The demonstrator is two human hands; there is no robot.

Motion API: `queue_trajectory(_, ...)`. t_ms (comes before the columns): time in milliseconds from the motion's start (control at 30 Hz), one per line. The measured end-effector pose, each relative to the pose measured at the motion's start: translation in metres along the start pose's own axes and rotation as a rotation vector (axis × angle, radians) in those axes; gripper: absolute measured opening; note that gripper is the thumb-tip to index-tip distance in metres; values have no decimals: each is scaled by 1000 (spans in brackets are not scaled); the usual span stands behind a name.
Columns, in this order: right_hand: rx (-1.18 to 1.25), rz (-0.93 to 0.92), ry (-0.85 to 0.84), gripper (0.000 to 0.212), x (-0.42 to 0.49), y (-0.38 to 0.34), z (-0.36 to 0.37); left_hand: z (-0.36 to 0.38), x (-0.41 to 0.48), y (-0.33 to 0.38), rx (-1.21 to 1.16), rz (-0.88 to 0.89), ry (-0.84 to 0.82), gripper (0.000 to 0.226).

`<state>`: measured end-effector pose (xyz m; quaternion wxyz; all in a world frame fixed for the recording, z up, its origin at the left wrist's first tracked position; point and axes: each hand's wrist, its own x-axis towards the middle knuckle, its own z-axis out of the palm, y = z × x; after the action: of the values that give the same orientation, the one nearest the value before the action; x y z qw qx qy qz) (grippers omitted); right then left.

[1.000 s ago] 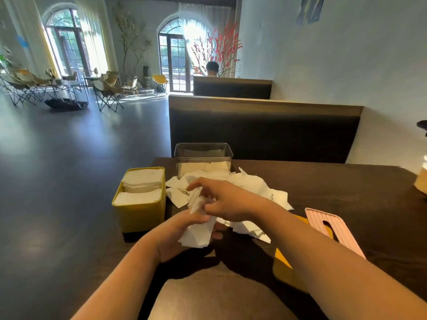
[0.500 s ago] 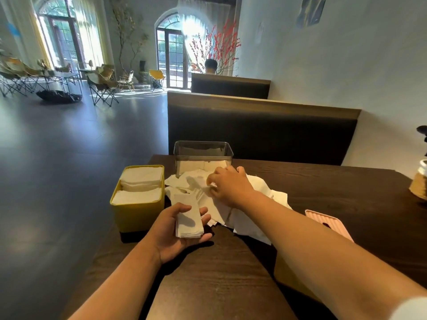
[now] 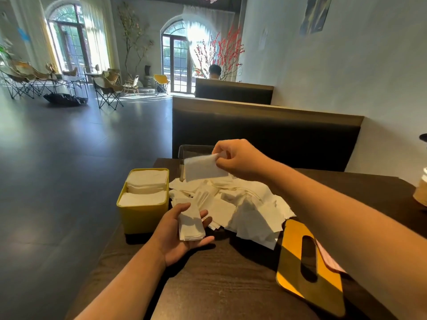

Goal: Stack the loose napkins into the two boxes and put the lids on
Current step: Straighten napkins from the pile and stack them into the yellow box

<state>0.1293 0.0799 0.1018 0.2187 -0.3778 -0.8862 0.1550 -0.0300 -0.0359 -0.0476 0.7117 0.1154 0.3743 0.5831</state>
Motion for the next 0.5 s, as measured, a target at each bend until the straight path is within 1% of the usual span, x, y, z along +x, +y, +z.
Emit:
queue_trajectory(100,-163,-56,-260,9,-7,-19,-13,-1,2,0,31,5,4,50)
queue_trajectory(200,-259,-130,-436,8,-12,-38,-13,-2,1,0,68,-2,-10,56)
queue_trajectory(333,-346,-179,-683,11,-10,-55,3,0,-2,0,150,-65,-81,72)
queue_trajectory(400,-382,-188,-745,17,-6,-59,17,0,-4,-3,187,-71,-125,76)
queue_trajectory(500,-407,-215,-746,30,-3,-58,34,-3,-4,-4,152,-89,-168,83)
